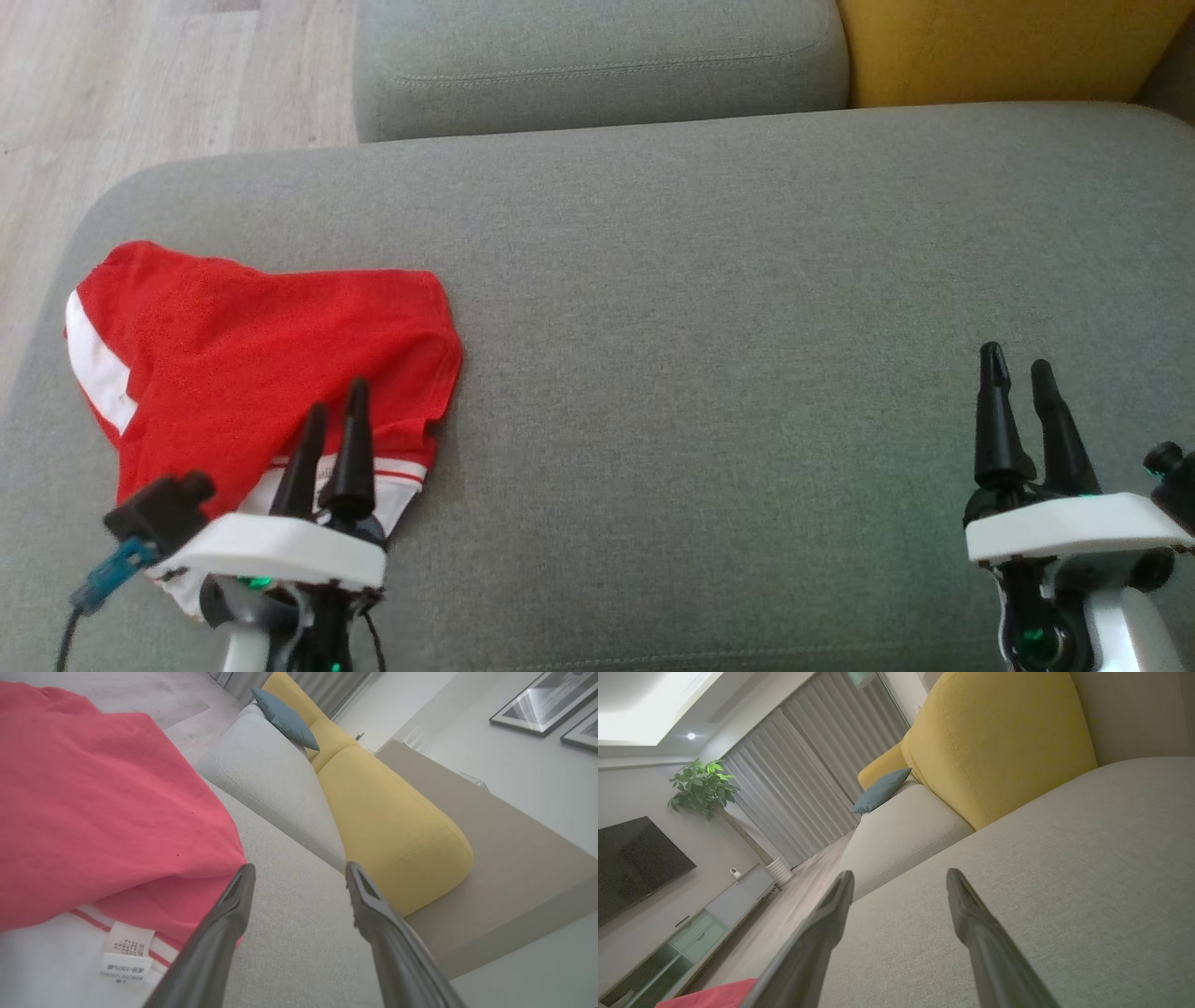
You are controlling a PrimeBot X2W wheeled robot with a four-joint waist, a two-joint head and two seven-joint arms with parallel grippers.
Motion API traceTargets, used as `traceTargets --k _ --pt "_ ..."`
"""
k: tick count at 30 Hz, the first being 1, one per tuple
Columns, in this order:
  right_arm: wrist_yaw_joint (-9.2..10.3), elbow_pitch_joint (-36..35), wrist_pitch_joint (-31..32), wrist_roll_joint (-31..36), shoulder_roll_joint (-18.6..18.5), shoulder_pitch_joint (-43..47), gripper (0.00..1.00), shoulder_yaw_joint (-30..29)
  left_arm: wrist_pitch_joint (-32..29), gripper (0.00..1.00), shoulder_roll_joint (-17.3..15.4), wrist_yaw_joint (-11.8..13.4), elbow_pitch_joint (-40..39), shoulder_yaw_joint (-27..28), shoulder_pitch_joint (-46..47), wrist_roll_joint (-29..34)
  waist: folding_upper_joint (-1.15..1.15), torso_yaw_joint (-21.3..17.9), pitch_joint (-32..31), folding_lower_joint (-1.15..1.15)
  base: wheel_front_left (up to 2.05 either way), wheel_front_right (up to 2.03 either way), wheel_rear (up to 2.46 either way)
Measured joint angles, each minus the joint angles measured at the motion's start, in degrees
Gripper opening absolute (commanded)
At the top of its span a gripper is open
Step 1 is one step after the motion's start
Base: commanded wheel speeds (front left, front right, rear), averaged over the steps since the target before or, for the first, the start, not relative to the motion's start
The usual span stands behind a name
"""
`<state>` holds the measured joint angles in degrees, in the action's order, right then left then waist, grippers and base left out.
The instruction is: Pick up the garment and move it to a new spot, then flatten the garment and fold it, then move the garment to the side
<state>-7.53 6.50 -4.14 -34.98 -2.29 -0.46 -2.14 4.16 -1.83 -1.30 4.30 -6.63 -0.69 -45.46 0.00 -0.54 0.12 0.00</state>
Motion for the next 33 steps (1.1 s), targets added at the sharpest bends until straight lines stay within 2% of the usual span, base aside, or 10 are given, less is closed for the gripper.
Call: traceTargets --k 5,15,33 --pt "0.0 -0.05 -0.85 4.76 0.0 0.02 1.0 0.08 0.65 1.0 -0.56 2.43 0.08 -2.6 0.04 5.12 0.0 -0.02 0.09 0.0 0.0 0.0 0.0" --pt "0.0 0.08 -2.03 12.71 -0.01 0.09 1.0 0.89 2.42 1.0 -3.77 8.14 0.71 -8.16 0.33 13.39 0.0 -0.31 0.09 0.0 0.0 0.0 0.0" --pt "0.0 -0.22 -5.05 27.69 -0.03 0.23 1.0 3.26 5.37 1.0 -10.42 22.49 -1.6 -19.42 3.11 26.63 0.0 -0.67 -0.24 0.0 0.0 0.0 0.0"
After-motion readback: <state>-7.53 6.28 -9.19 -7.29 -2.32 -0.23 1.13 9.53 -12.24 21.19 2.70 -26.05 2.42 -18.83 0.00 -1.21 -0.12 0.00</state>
